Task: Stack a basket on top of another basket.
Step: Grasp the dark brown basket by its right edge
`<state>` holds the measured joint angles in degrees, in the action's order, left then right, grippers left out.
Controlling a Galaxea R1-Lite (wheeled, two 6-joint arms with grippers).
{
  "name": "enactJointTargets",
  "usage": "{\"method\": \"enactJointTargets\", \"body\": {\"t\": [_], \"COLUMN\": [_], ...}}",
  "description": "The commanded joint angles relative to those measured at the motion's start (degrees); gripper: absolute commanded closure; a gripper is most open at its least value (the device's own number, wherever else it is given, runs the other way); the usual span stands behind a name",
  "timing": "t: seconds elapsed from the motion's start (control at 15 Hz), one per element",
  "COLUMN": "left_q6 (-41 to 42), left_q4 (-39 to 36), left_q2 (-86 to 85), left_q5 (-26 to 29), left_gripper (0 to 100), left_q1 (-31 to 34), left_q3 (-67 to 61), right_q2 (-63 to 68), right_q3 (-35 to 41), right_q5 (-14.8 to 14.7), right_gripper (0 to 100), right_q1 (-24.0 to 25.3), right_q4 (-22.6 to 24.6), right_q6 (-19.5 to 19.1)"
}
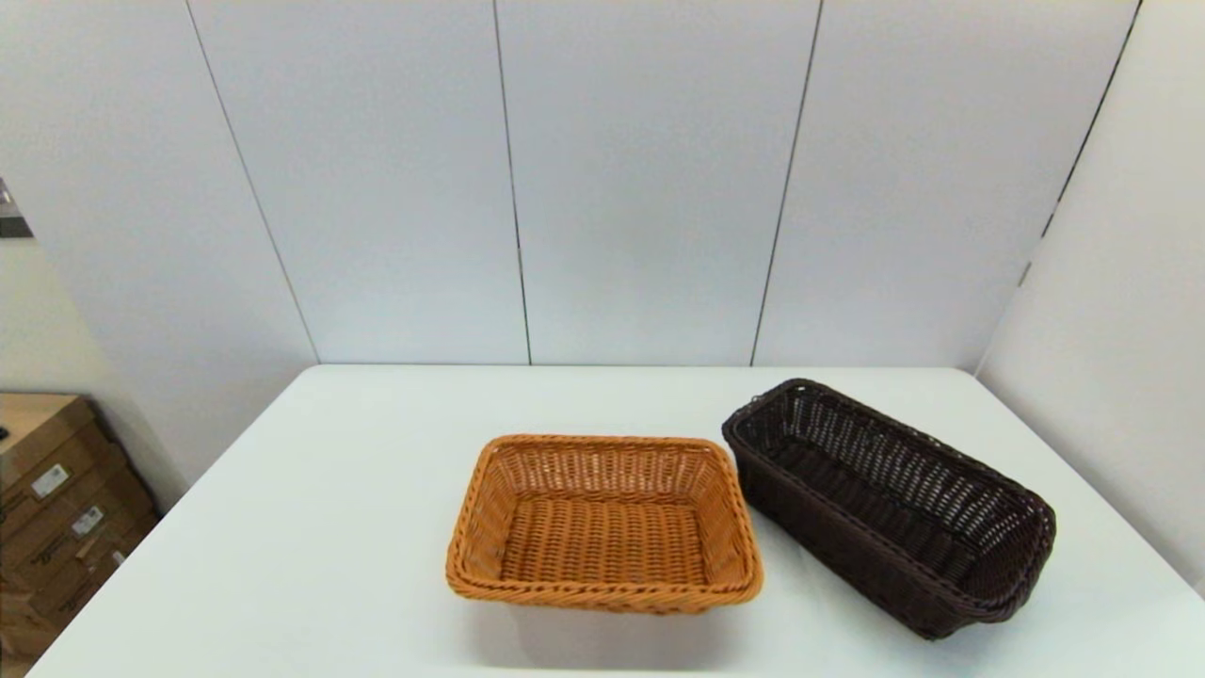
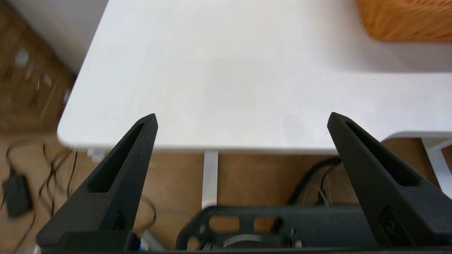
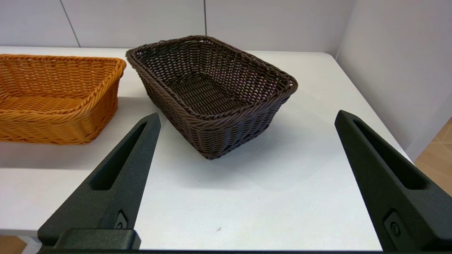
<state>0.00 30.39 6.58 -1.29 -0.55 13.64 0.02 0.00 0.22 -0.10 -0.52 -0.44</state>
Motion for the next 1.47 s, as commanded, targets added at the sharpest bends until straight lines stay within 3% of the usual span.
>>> {"method": "enactJointTargets", "body": {"t": [0.07,0.2,0.47,0.6,1.47], "left_q6": [0.8,4.1,6.8,7.5,6.8], "left_q4": [-1.3,-3.0,-19.9,-23.3,-24.4], "left_q2": [-6.0,-6.6,-6.6,-6.6,-6.6], "left_q5": [1.7,1.5,1.8,3.1,3.2], "left_gripper": [0,0,0,0,0], "left_q1": [0.1,0.1,0.1,0.1,0.0], "left_q3": [-2.0,-3.2,-9.9,-11.3,-11.9], "right_q2": [0.0,0.0,0.0,0.0,0.0], "right_q3": [0.0,0.1,0.0,0.0,0.0], "right_q5": [0.0,0.0,0.0,0.0,0.0], "right_gripper": [0,0,0,0,0], "right_q1": [0.0,0.0,0.0,0.0,0.0], "right_q4": [0.0,0.0,0.0,0.0,0.0], "right_q6": [0.0,0.0,0.0,0.0,0.0]}}
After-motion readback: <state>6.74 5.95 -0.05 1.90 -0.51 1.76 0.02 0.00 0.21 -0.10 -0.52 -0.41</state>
